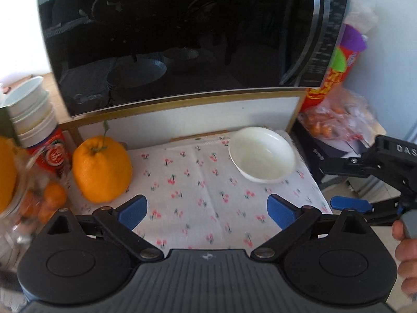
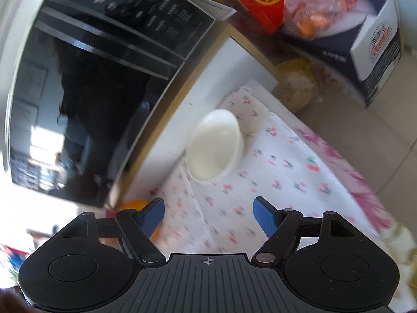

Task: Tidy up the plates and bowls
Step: 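Move the left gripper to the small white bowl by the microwave, then close the left gripper on the small white bowl rim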

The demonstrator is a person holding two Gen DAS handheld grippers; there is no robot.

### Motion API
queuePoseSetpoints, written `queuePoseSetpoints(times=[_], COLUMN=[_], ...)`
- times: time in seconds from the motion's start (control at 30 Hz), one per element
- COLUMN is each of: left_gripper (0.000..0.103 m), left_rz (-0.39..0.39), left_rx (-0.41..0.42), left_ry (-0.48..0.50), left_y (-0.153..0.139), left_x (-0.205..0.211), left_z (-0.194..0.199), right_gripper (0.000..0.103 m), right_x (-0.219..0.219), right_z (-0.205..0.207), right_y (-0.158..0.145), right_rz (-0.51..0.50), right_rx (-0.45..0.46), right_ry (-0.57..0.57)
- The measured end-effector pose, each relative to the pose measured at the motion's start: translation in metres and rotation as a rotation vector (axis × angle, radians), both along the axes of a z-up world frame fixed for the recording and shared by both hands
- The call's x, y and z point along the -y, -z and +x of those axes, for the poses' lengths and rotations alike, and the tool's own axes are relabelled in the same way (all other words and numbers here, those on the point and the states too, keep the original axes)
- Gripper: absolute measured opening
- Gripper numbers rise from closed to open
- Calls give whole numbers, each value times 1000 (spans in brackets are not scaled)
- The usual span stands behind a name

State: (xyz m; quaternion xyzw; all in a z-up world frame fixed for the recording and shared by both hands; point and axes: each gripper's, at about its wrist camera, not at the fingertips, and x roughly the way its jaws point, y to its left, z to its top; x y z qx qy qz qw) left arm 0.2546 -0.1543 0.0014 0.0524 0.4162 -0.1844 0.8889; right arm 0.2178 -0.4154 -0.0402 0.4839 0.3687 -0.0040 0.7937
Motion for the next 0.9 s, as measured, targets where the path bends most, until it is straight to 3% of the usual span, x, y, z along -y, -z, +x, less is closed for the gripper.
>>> queuePoseSetpoints(times=[0.17,0.33,0.4,0.6,0.73,0.9], left_gripper=[96,77,64,45,38,17], left_rz=[-73,-145,-166,-215,-210,-183], left_rx=[-2,-30,-44,-14,-12,-20], left_ry=[-2,9,4,-9,-44,-64], left_y=[22,47,54,58,63,71], left_x=[10,22,28,40,44,46], left_z=[31,49,56,65,70,73], right_gripper=[77,74,69,48,30,16], right_x=[6,7,5,9,9,6], right_z=[23,38,40,40,41,42], right_y=[24,46,49,61,69,71], right_rz=[47,64,43,63,67,46], right_rx=[42,42,49,67,79,82], right_ry=[42,34,38,92,121,118])
